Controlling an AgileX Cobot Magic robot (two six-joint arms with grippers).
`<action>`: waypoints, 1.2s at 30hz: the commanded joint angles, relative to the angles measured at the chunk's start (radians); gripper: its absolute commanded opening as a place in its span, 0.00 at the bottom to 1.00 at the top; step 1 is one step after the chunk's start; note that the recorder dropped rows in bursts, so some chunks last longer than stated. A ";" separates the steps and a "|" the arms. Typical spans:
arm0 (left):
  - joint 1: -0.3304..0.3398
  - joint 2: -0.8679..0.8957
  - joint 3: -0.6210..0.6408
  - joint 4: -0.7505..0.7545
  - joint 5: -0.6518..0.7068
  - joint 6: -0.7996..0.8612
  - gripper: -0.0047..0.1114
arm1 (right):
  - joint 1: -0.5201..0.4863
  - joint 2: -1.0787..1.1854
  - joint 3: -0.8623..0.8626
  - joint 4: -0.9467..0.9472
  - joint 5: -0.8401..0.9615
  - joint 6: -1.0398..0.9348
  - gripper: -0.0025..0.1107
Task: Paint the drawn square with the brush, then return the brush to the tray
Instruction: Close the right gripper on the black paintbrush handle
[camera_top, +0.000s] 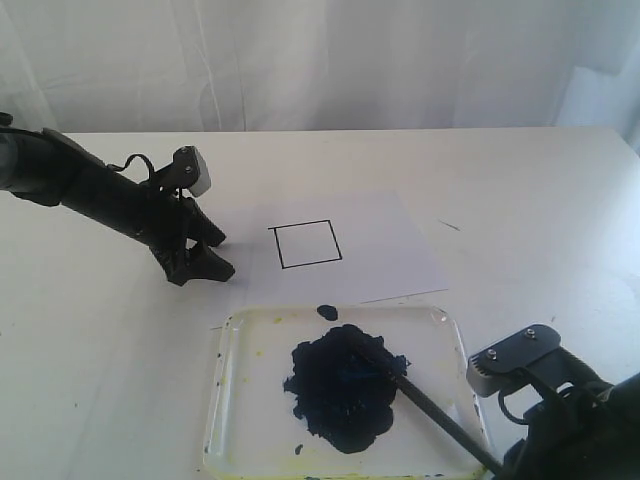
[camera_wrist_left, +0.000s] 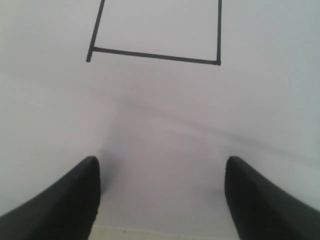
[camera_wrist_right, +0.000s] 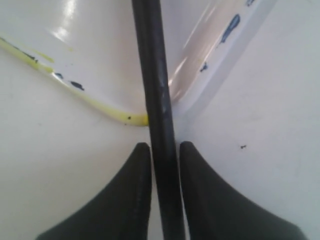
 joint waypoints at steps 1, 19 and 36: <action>-0.002 0.023 0.007 0.020 0.021 -0.008 0.66 | 0.000 -0.002 -0.018 0.001 0.042 -0.015 0.19; -0.002 0.023 0.007 0.020 0.021 -0.008 0.66 | 0.000 -0.002 -0.085 -0.073 0.216 0.013 0.02; -0.002 0.023 0.007 0.027 0.025 -0.010 0.66 | 0.000 -0.002 -0.303 -0.297 0.431 0.247 0.02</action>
